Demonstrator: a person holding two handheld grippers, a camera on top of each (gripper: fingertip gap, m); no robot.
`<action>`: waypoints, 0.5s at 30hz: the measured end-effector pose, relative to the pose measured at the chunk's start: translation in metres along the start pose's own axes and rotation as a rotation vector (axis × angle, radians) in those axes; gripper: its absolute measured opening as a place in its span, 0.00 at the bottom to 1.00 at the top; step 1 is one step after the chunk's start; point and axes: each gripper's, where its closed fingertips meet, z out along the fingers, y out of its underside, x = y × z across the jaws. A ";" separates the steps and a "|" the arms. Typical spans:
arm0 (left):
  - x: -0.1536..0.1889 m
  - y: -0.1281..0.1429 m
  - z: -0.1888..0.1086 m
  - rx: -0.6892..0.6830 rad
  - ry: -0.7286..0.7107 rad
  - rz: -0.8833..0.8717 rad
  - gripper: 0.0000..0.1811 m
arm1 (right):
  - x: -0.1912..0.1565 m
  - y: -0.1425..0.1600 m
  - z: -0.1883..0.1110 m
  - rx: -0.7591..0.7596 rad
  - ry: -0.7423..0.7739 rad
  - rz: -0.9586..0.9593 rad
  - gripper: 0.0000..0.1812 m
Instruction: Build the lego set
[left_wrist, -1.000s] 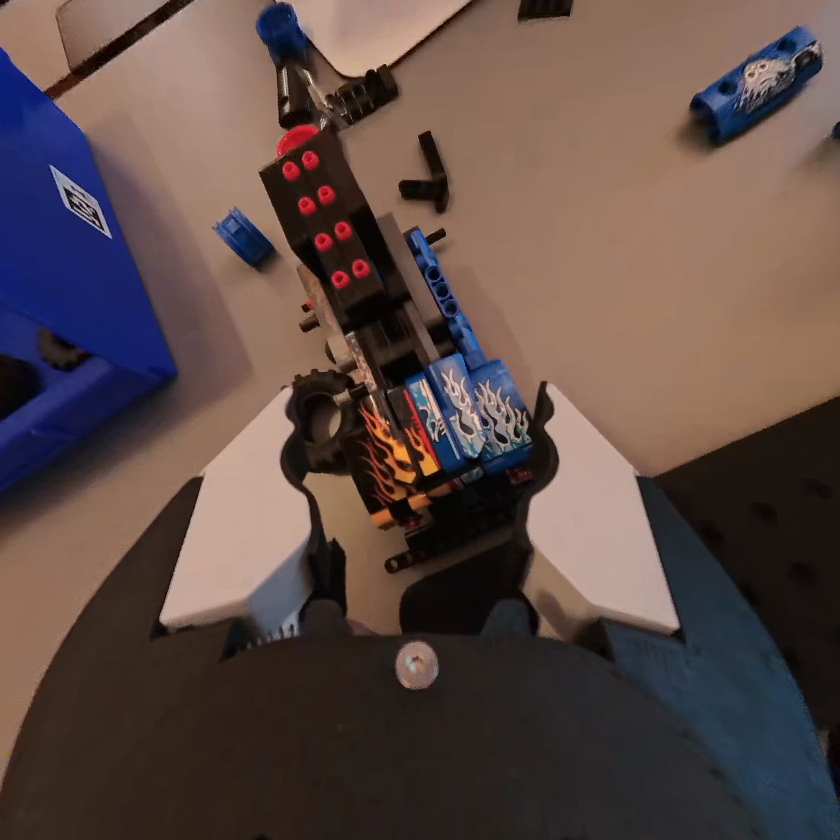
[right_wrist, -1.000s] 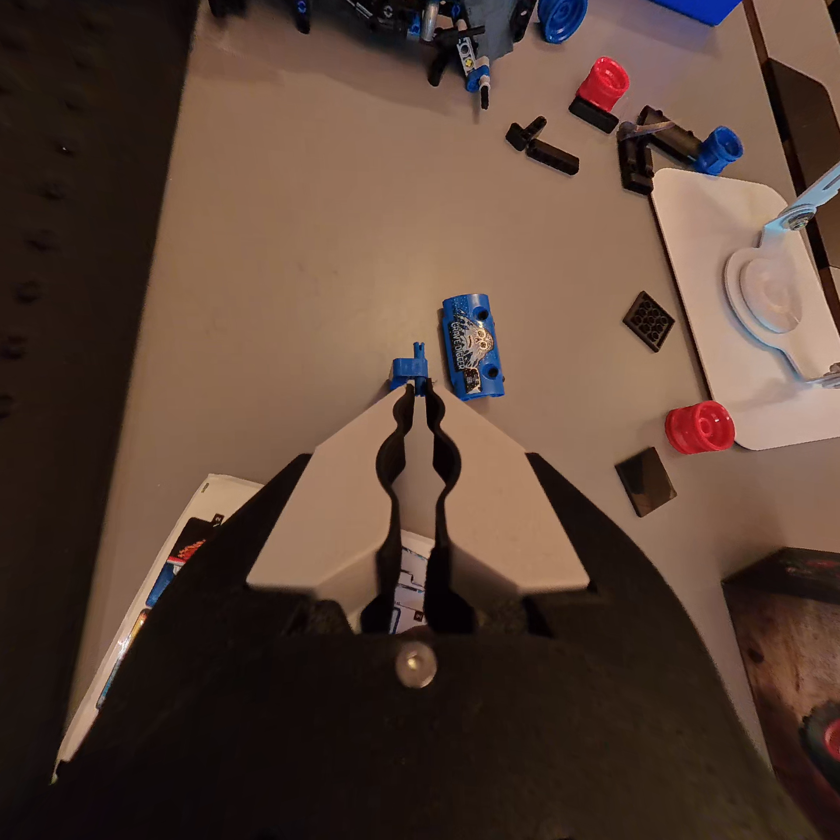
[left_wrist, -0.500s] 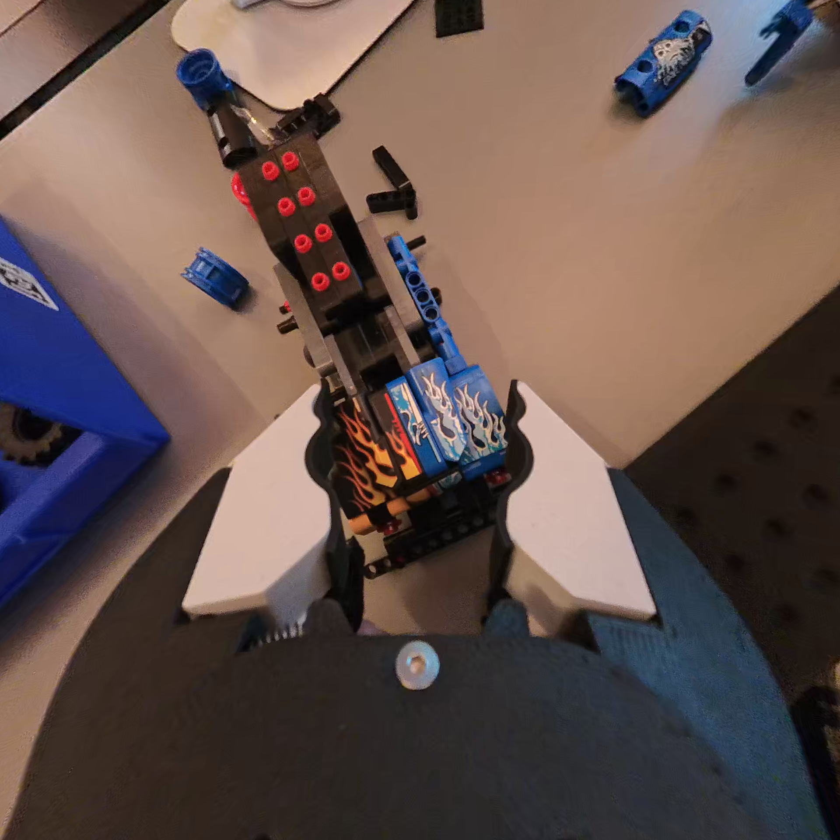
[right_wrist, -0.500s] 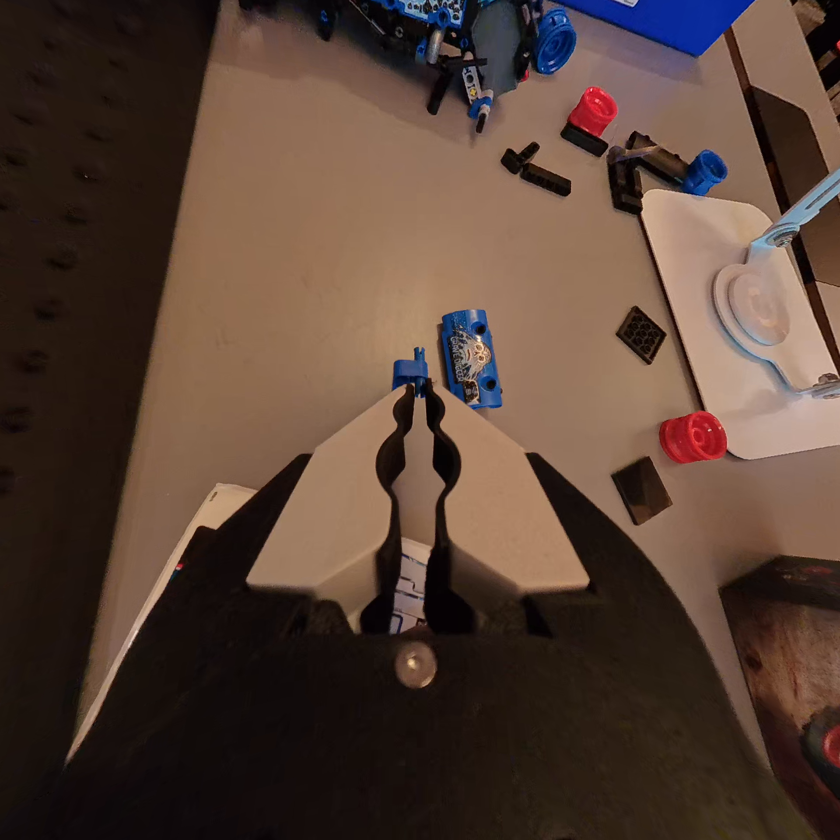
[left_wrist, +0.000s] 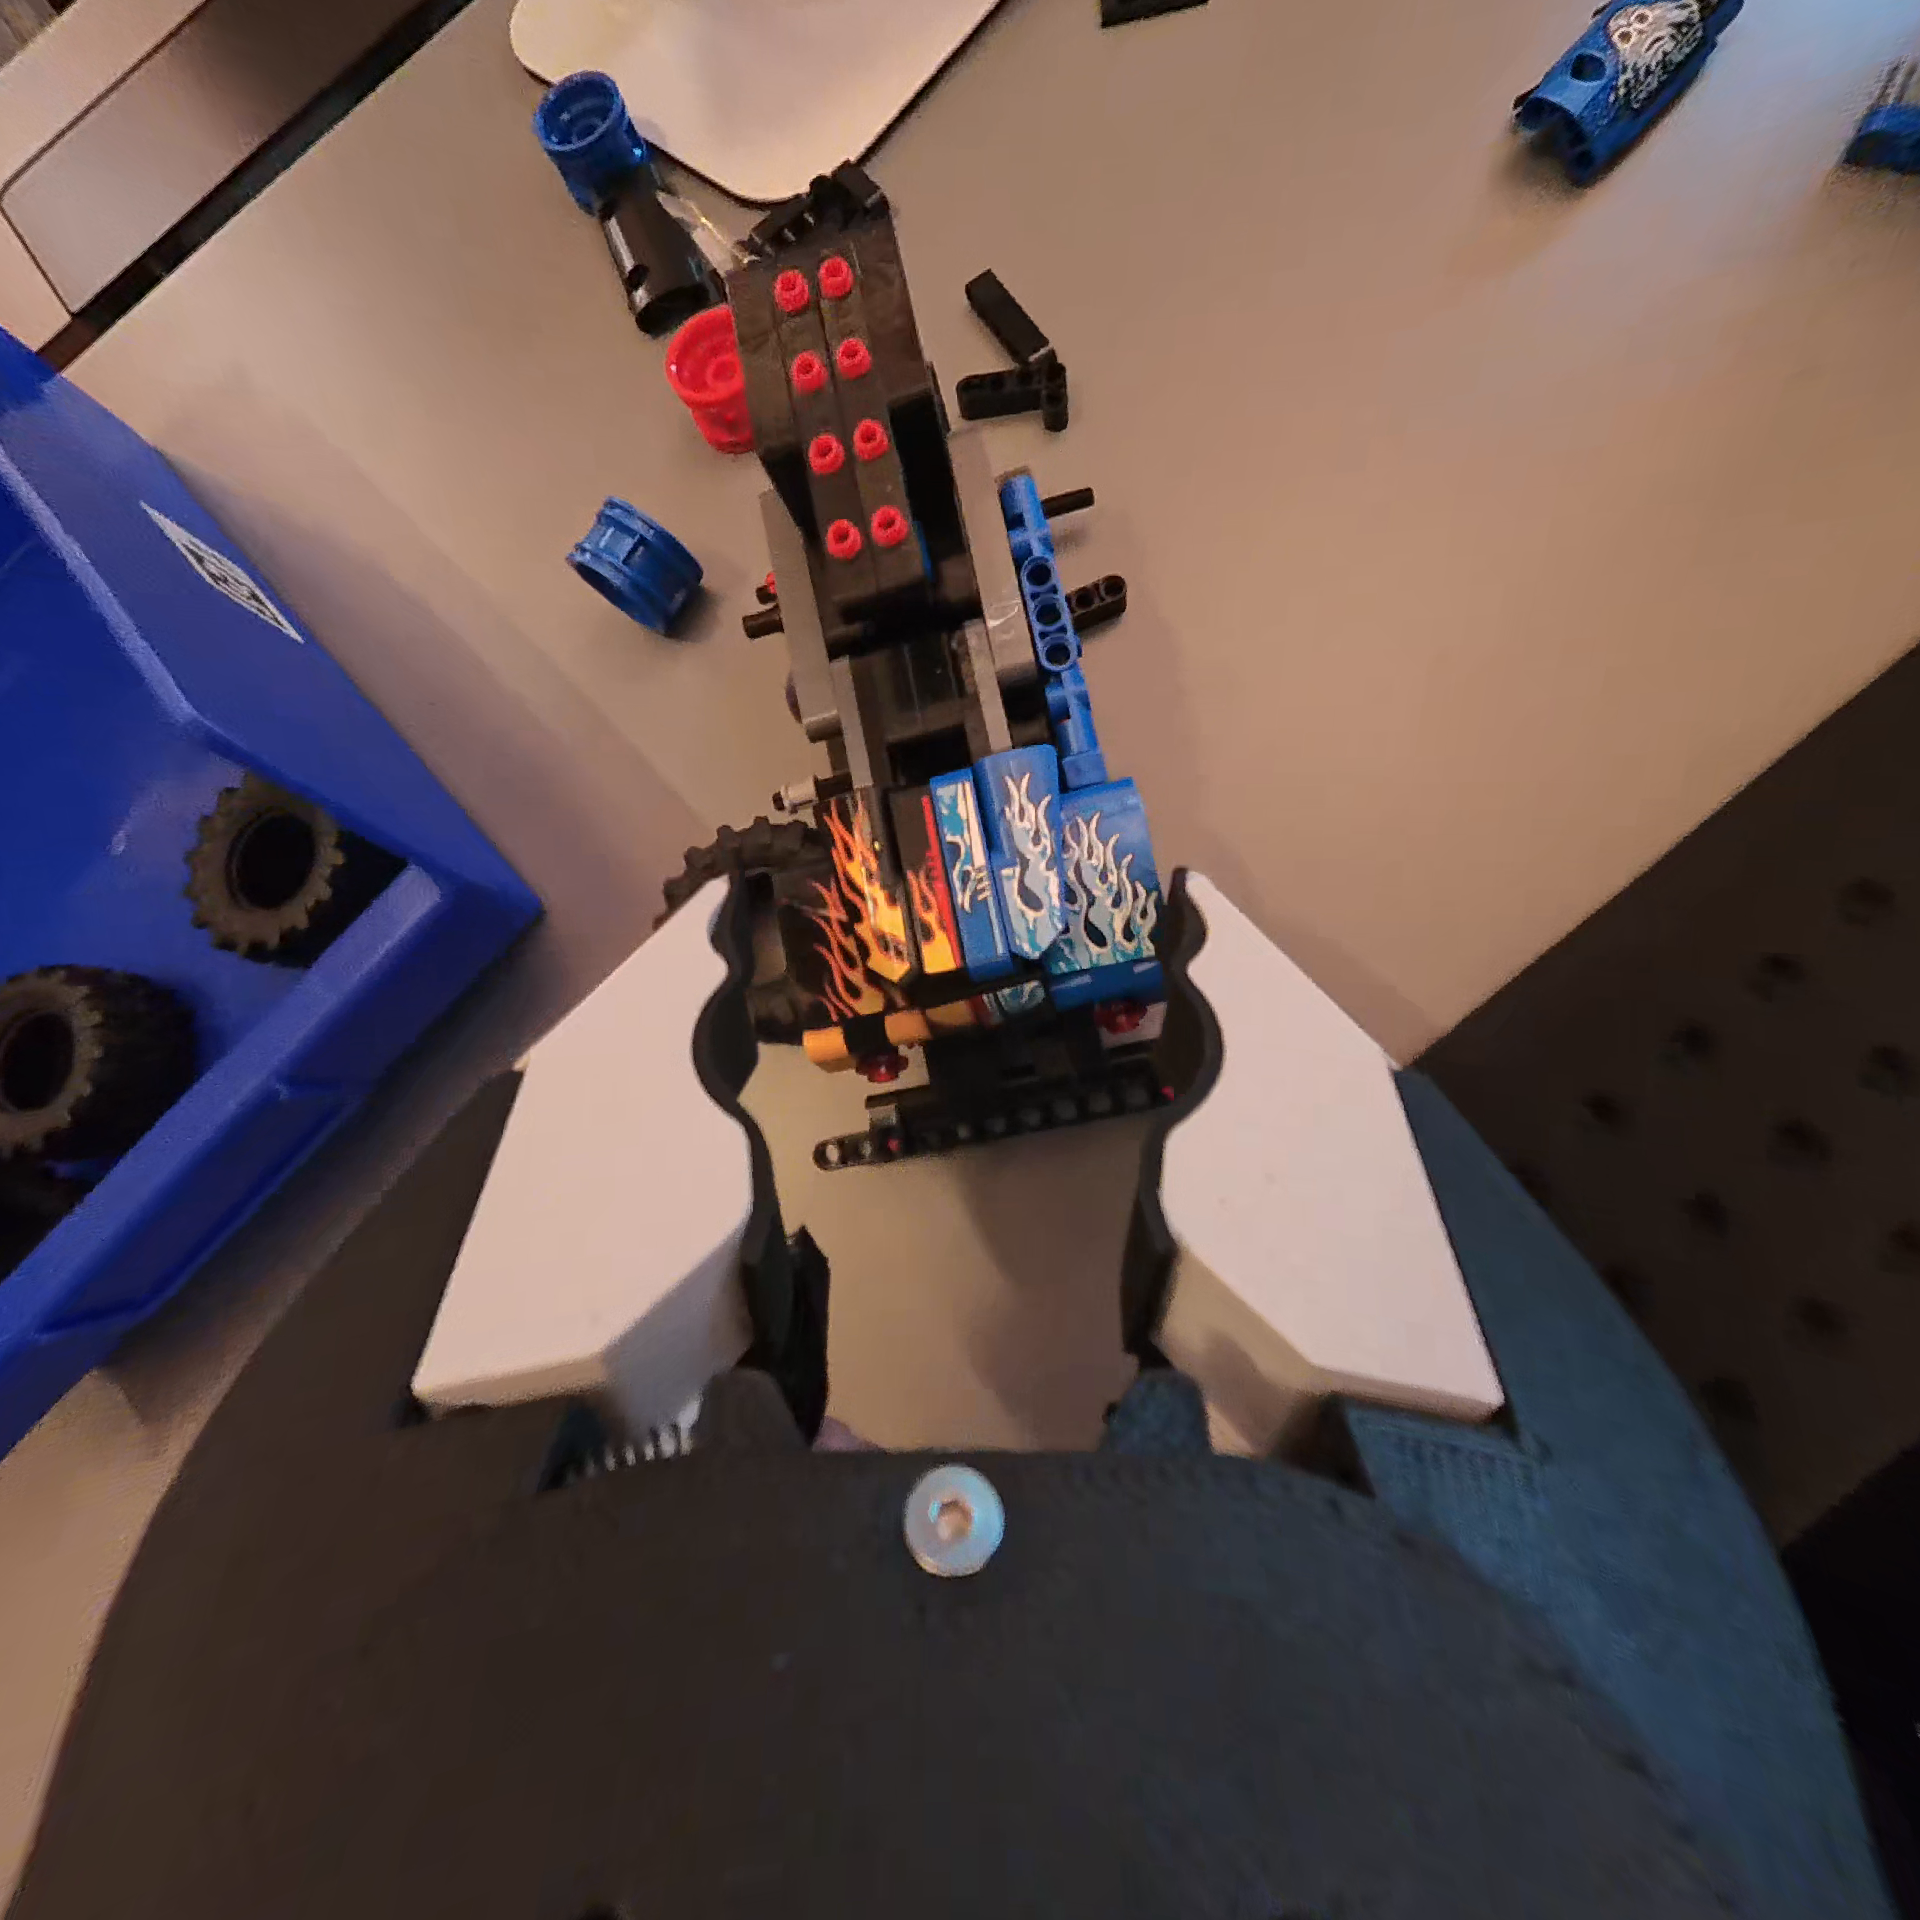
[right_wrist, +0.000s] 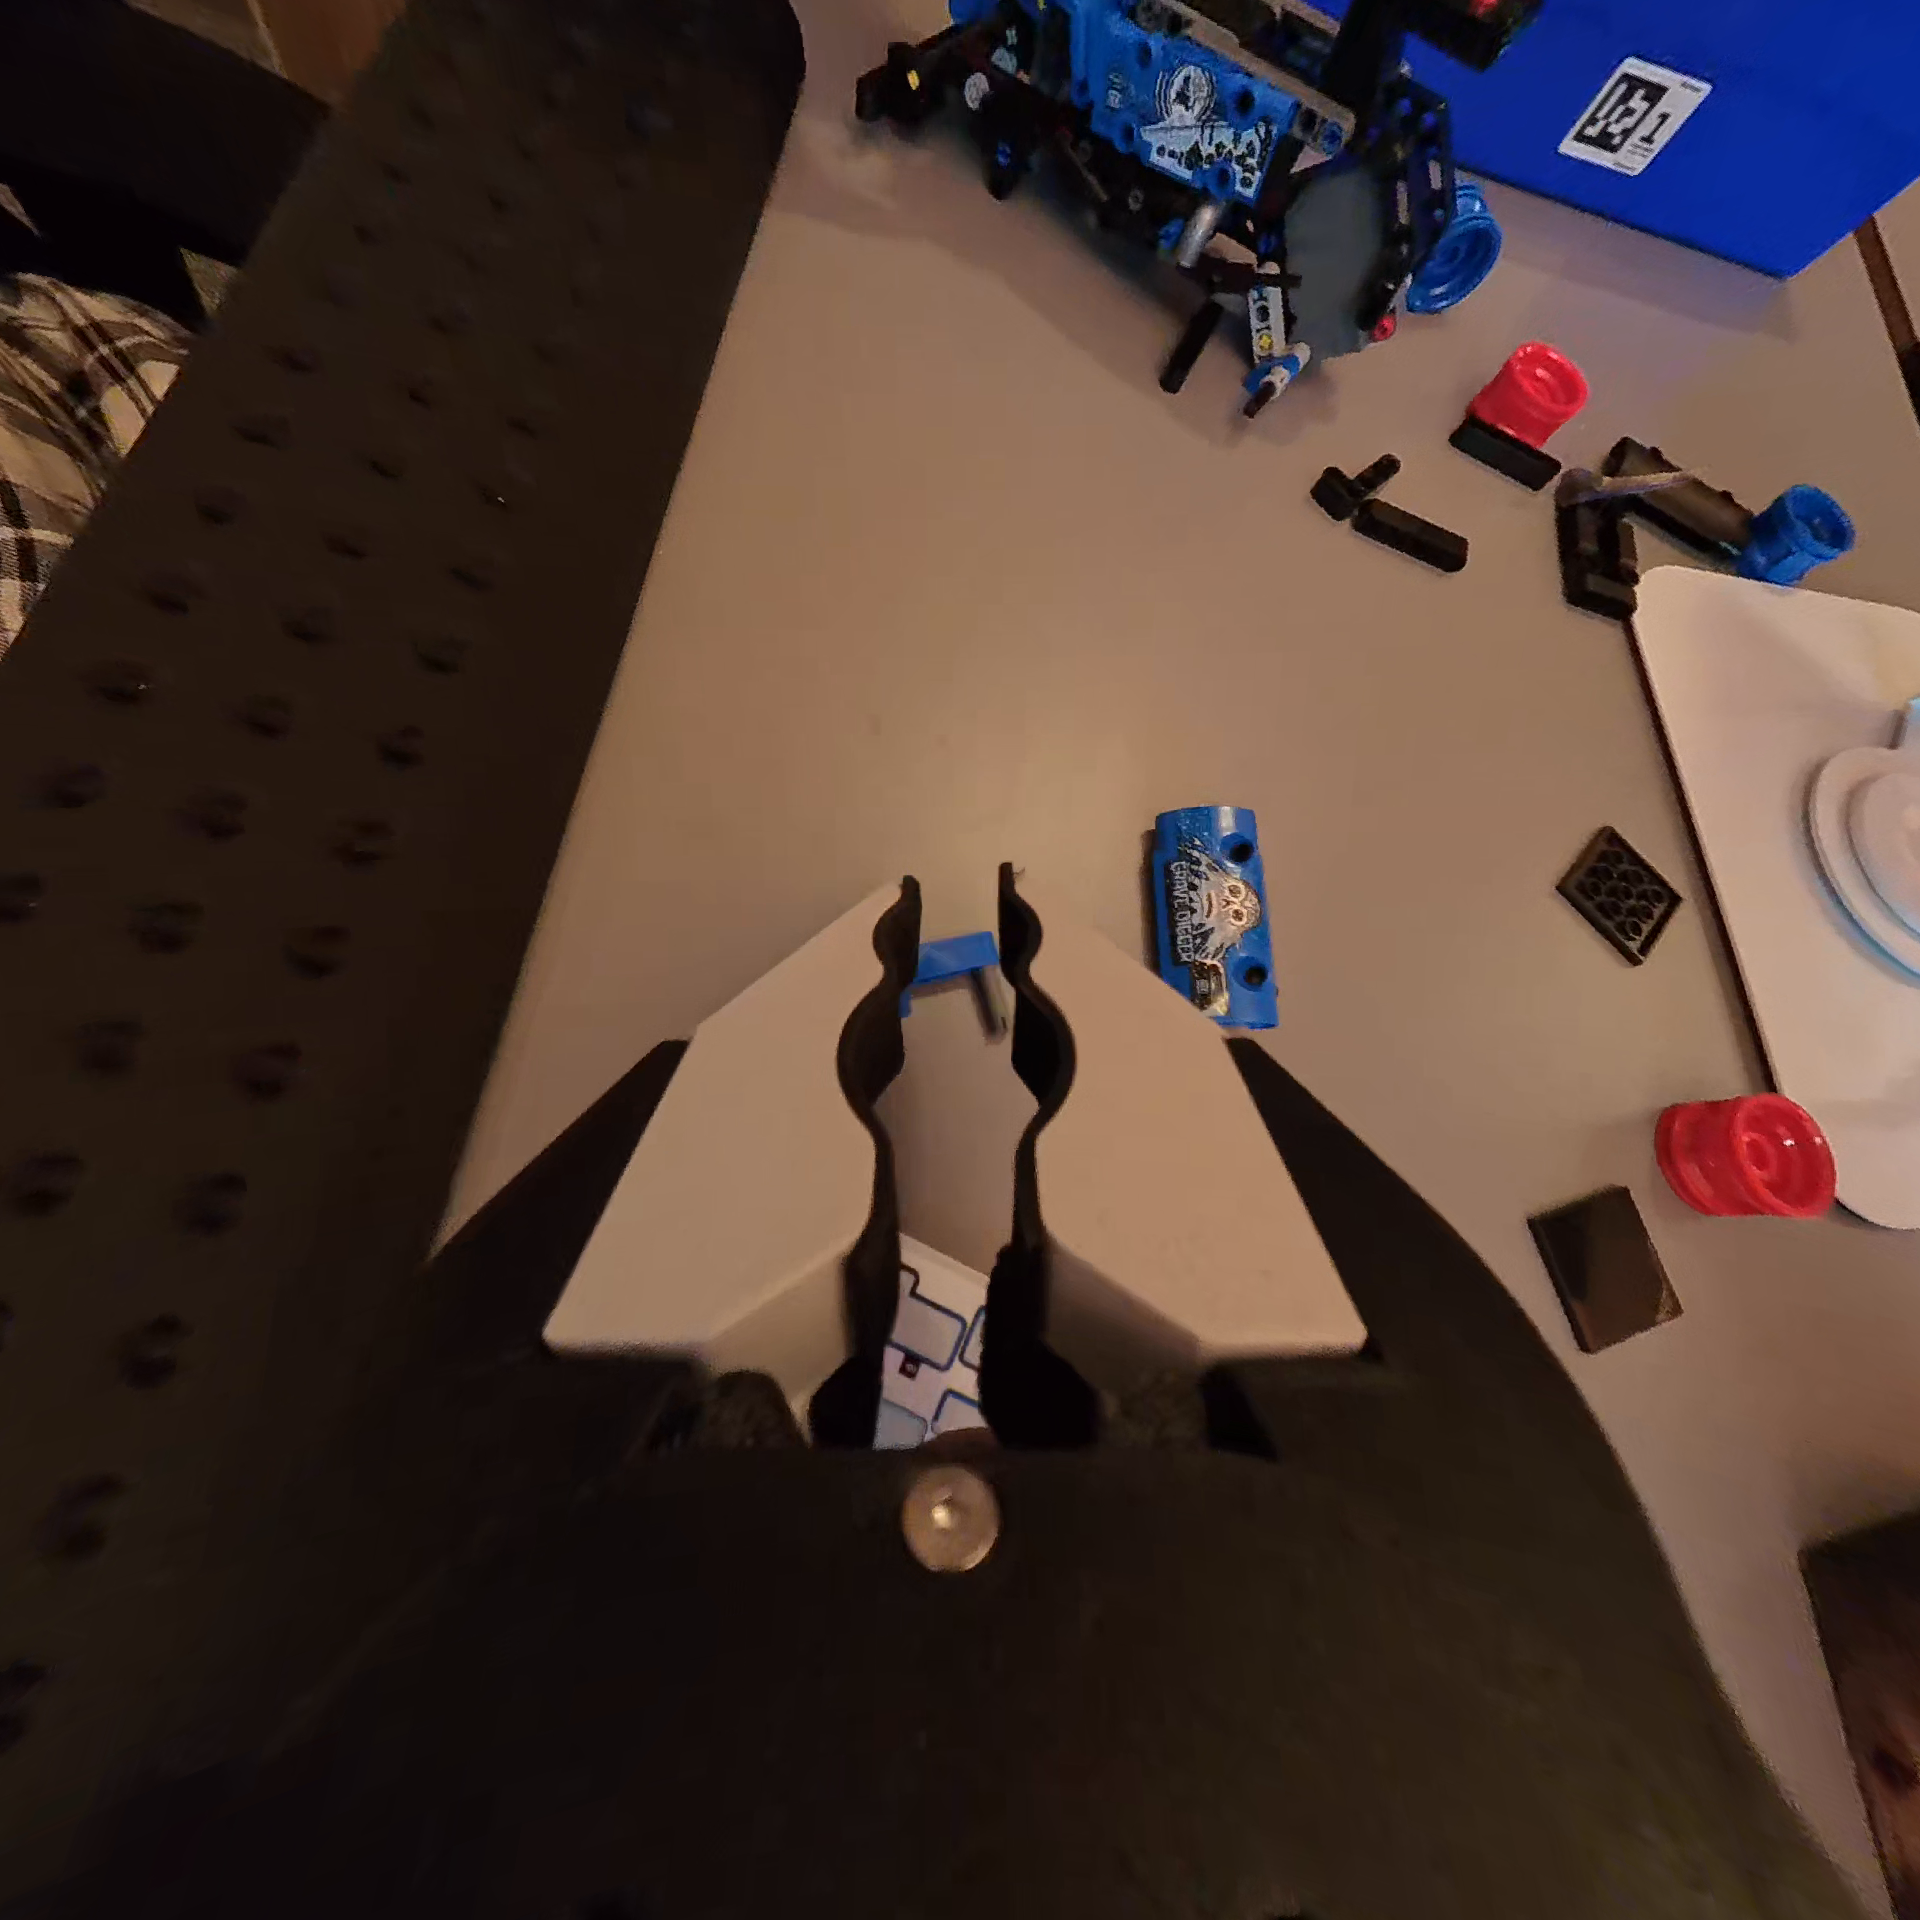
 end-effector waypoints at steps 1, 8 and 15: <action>0.001 0.002 0.000 0.000 0.003 -0.005 0.42 | 0.001 -0.001 -0.002 0.008 0.000 0.009 0.08; 0.005 0.007 0.004 0.027 -0.005 -0.040 0.42 | 0.030 -0.002 -0.023 0.103 0.069 0.148 0.08; 0.031 -0.019 0.020 0.115 -0.052 -0.084 0.42 | 0.045 0.011 -0.026 0.116 0.098 0.226 0.07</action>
